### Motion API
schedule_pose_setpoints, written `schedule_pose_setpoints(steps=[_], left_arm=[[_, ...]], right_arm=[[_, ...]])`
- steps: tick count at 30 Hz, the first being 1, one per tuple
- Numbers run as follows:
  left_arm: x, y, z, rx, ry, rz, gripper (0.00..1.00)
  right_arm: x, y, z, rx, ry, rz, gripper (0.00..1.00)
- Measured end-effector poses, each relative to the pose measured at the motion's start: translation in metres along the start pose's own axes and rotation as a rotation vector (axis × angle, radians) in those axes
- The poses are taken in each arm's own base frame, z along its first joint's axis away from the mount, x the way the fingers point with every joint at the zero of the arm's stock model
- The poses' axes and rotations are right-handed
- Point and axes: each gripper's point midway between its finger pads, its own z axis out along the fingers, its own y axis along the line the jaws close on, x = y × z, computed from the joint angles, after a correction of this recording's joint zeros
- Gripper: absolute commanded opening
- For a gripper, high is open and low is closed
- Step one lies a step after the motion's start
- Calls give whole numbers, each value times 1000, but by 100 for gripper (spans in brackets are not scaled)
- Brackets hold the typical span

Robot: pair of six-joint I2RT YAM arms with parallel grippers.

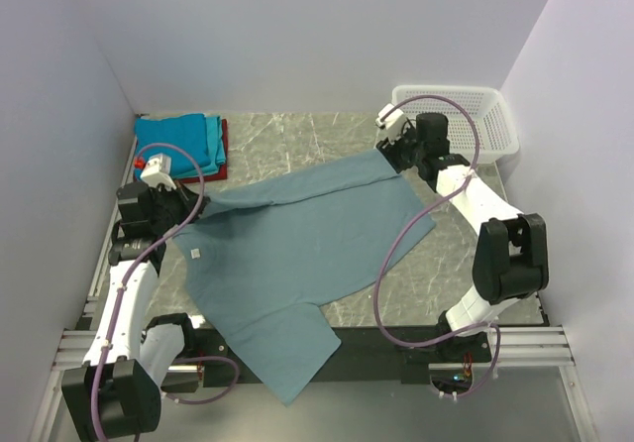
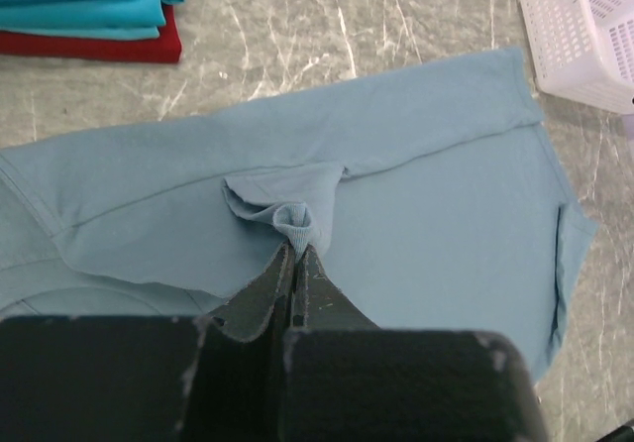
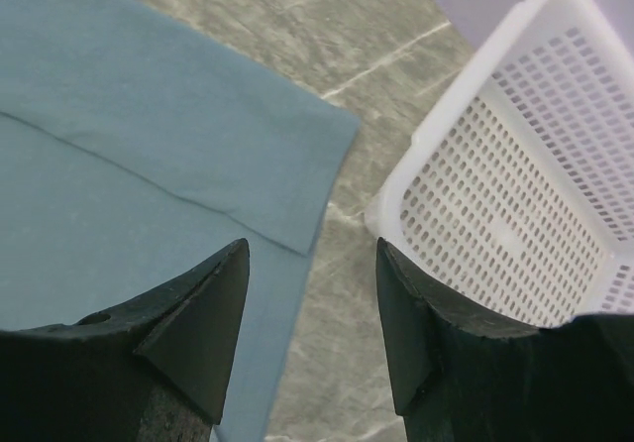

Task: Fold and stack the t-shirts
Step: Fold the tshirt

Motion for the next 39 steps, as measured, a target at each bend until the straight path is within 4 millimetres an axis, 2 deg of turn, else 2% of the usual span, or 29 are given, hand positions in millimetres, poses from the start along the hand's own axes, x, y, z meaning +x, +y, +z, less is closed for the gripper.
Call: schedule_pose_setpoints(steps=[5, 12, 19, 24, 28, 31, 32, 34, 35, 39], left_arm=[[6, -2, -2, 2, 21, -6, 0], [16, -5, -5, 6, 60, -20, 1], [39, -8, -3, 12, 160, -102, 1], [66, 1, 4, -34, 293, -205, 2], [85, 1, 2, -60, 372, -265, 4], [90, -2, 0, -62, 397, -286, 25], [93, -4, -2, -60, 411, -299, 38], [98, -8, -5, -48, 437, -313, 51], [100, -9, -7, -45, 450, -324, 62], [111, -15, -17, -44, 515, -358, 73]], right_arm=[[-8, 6, -9, -29, -25, 19, 61], [-27, 4, -25, -30, -84, 24, 61], [-36, 4, -34, -31, -110, 35, 61], [-37, 8, -40, -38, -117, 42, 61], [-38, 10, -46, -38, -125, 47, 61], [-42, 9, -50, -34, -137, 48, 62], [-43, 9, -51, -34, -140, 47, 61], [-45, 8, -53, -32, -147, 48, 61], [-46, 8, -54, -32, -149, 48, 61], [-47, 9, -58, -29, -155, 50, 62]])
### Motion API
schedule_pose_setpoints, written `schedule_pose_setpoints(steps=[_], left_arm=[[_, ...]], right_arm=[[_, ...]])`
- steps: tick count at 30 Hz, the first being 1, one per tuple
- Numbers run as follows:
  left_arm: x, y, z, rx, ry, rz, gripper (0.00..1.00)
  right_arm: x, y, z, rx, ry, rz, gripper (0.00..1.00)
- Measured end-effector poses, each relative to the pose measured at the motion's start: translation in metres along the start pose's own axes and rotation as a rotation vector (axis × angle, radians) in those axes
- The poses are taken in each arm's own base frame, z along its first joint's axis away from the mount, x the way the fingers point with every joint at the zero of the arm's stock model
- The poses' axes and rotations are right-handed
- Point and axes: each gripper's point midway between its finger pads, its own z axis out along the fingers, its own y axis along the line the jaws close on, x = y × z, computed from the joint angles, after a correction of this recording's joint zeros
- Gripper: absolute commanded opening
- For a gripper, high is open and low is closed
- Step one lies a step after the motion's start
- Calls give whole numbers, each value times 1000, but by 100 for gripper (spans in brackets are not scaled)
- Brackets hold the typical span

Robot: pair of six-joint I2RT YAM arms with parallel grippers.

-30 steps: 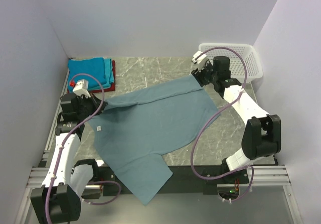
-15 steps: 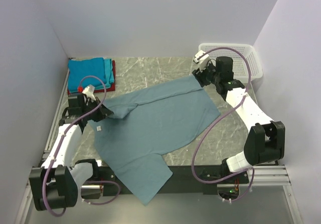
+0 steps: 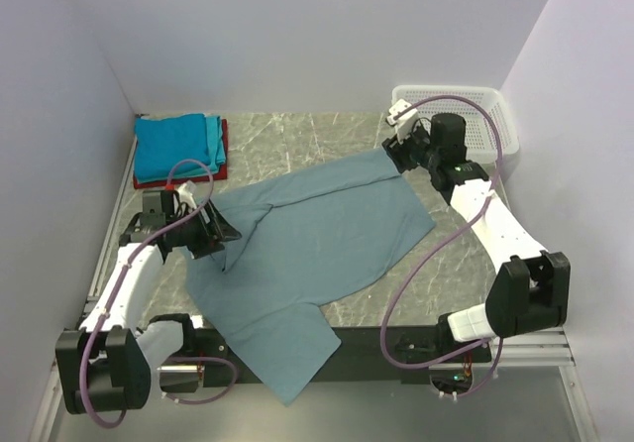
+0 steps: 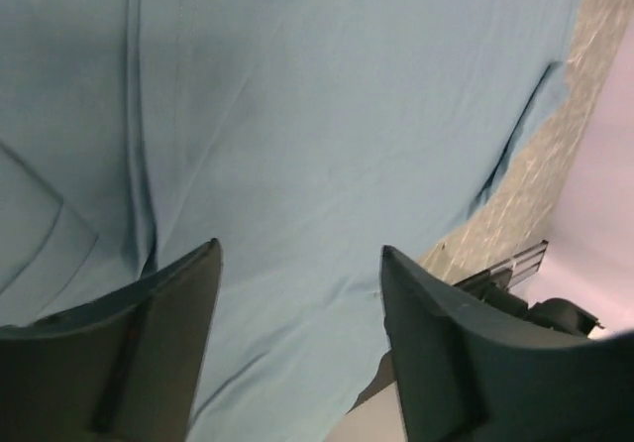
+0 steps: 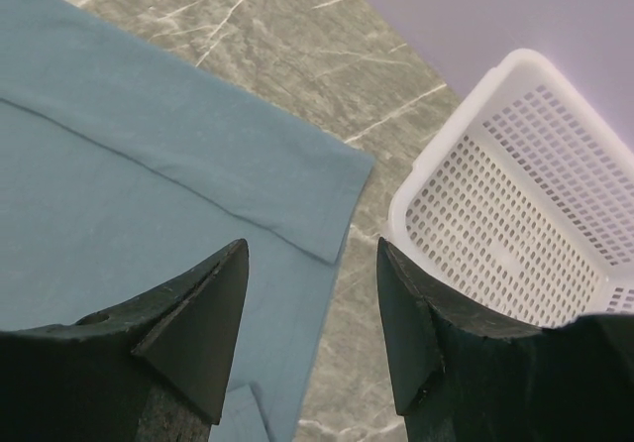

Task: Fold and stack the t-shirts
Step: Fold the tshirt

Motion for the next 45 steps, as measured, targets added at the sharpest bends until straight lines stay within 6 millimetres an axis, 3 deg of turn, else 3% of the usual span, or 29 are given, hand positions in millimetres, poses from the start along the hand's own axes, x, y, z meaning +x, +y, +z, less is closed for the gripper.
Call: schedule_pose_setpoints(steps=[2, 7, 8, 12, 15, 18, 25, 35, 37, 45], left_arm=[[1, -2, -7, -16, -7, 5, 84], [-31, -27, -34, 12, -184, 100, 88], [-39, -32, -36, 19, -209, 114, 85], [-61, -20, -7, -17, -171, 84, 77], [-59, 10, 31, -86, -61, 15, 71], [-54, 31, 53, -138, 12, -18, 69], [-65, 40, 72, -181, 38, 13, 66], [-53, 58, 89, -250, 91, 38, 51], [-52, 57, 90, -252, 93, 46, 43], [-45, 52, 94, -249, 115, 82, 24]], right_arm=[[0, 2, -3, -5, -2, 1, 62], [-4, 14, -11, -56, -15, 21, 62], [-4, 18, -12, -73, -13, 30, 62], [-10, 44, -20, -178, -18, 80, 62], [-21, 68, -31, -260, -37, 116, 62], [-33, 84, -43, -317, -81, 130, 62], [-22, 96, -52, -364, -82, 160, 62], [-15, 100, -52, -397, -79, 179, 62], [-13, 99, -52, -396, -75, 185, 62], [-11, 92, -54, -390, -81, 199, 62]])
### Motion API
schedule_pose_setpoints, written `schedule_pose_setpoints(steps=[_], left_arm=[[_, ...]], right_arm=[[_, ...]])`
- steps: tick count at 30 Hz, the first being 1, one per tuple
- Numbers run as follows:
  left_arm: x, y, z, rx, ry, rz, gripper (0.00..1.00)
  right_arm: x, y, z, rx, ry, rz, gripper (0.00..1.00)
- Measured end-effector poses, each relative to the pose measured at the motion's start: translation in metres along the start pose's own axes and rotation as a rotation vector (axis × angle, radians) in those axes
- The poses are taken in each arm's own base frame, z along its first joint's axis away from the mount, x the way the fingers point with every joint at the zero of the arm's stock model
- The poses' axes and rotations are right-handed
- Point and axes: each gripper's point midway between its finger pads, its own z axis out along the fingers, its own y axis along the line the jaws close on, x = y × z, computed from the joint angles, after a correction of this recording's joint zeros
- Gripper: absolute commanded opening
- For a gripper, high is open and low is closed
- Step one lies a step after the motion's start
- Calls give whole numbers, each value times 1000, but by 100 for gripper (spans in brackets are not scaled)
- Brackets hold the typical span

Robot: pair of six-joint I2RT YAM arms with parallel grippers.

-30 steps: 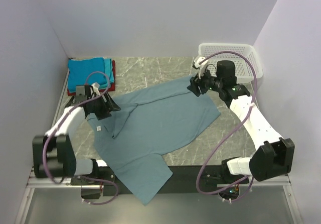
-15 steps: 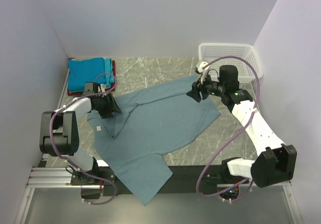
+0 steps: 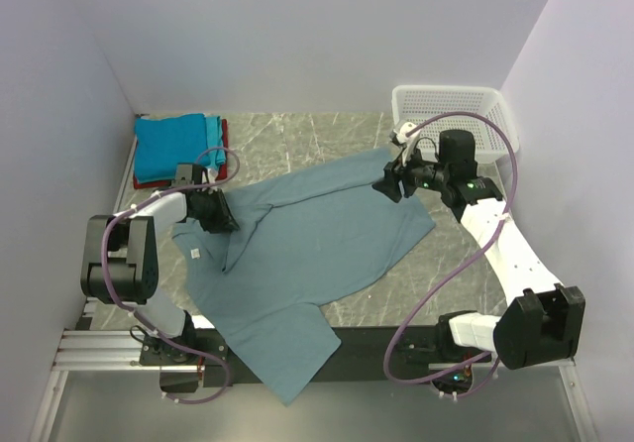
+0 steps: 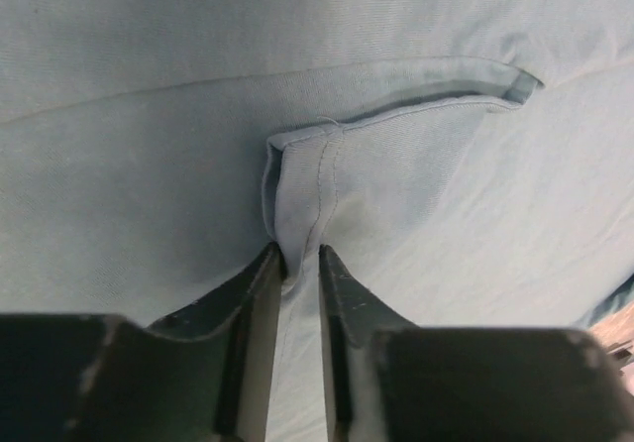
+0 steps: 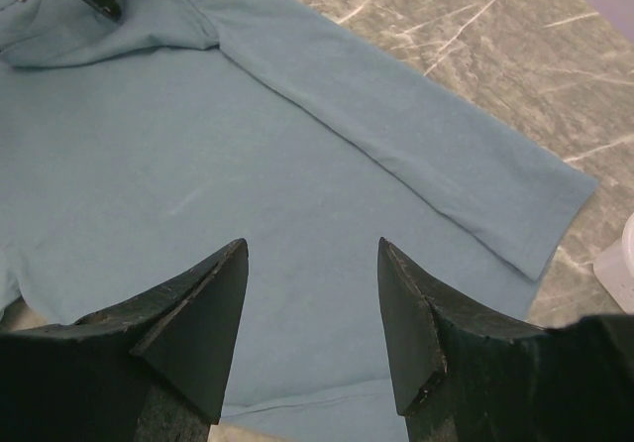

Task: Fold and stack the t-shirts
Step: Fold the tshirt

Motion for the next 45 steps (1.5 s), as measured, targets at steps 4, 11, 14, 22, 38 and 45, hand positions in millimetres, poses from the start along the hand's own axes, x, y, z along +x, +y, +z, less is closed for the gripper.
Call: schedule_pose_setpoints(steps=[4, 11, 14, 22, 38, 45], left_arm=[[1, -1, 0, 1, 2, 6, 10], [2, -14, -3, 18, 5, 39, 7], [4, -28, -5, 40, 7, 73, 7], [21, -71, -7, 96, 46, 188, 28], [55, -109, -41, 138, 60, 424, 57], [28, -143, -73, 235, -91, 500, 57]], right_arm=[[0, 0, -1, -5, -4, 2, 62], [0, -2, -2, -4, -7, 6, 62], [0, -2, -3, -4, -8, 8, 62], [1, -5, -4, 3, -8, 11, 62], [2, -6, -6, -1, -10, 20, 63], [2, -7, -7, 2, -11, 22, 63]])
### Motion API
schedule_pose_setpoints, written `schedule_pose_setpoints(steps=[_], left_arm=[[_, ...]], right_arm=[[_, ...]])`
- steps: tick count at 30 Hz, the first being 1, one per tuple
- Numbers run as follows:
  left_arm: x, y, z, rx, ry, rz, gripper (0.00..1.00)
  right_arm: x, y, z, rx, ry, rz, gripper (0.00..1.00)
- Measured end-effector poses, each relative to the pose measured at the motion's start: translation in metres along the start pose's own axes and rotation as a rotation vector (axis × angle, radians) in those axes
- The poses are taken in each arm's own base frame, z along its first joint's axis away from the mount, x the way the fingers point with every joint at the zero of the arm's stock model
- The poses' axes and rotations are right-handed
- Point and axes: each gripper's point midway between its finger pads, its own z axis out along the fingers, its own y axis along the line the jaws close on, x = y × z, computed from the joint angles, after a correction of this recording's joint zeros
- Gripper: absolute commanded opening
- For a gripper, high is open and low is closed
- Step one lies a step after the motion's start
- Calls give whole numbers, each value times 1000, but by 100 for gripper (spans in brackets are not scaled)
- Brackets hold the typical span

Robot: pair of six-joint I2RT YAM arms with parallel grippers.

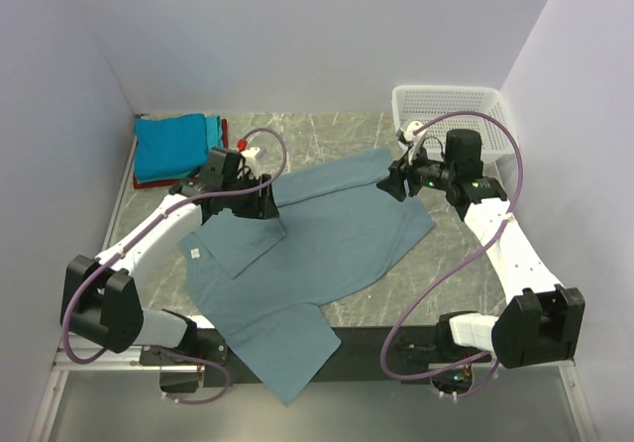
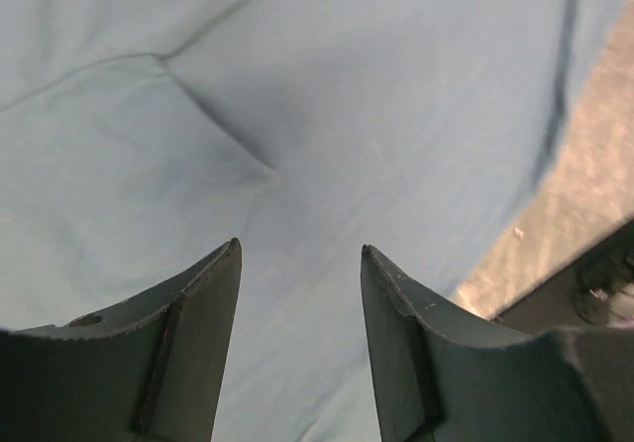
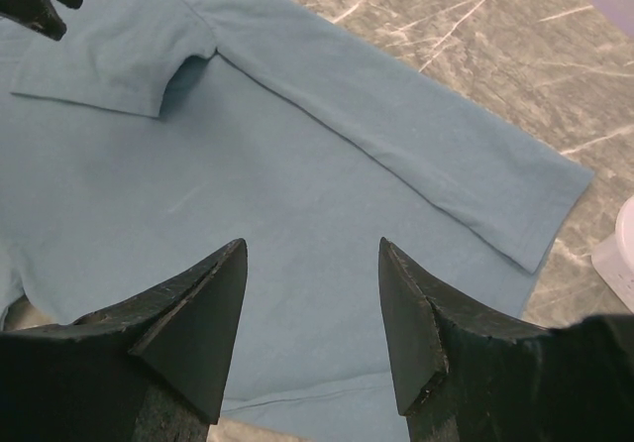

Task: Fold and stack the t-shirts
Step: Fold the tshirt

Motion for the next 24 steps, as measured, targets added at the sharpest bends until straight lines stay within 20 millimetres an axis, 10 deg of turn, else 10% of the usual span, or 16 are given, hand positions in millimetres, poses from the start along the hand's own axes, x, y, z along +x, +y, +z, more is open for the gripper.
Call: schedule_pose_setpoints(steps=[10, 16, 24], left_arm=[[-11, 26, 24, -105, -44, -27, 39], [24, 51, 79, -131, 115, -100, 25], [46, 56, 98, -124, 199, -123, 28]], right_arm=[[1, 0, -1, -4, 0, 6, 63], [2, 2, -2, -14, 3, 13, 63], [2, 3, -2, -21, 2, 9, 63]])
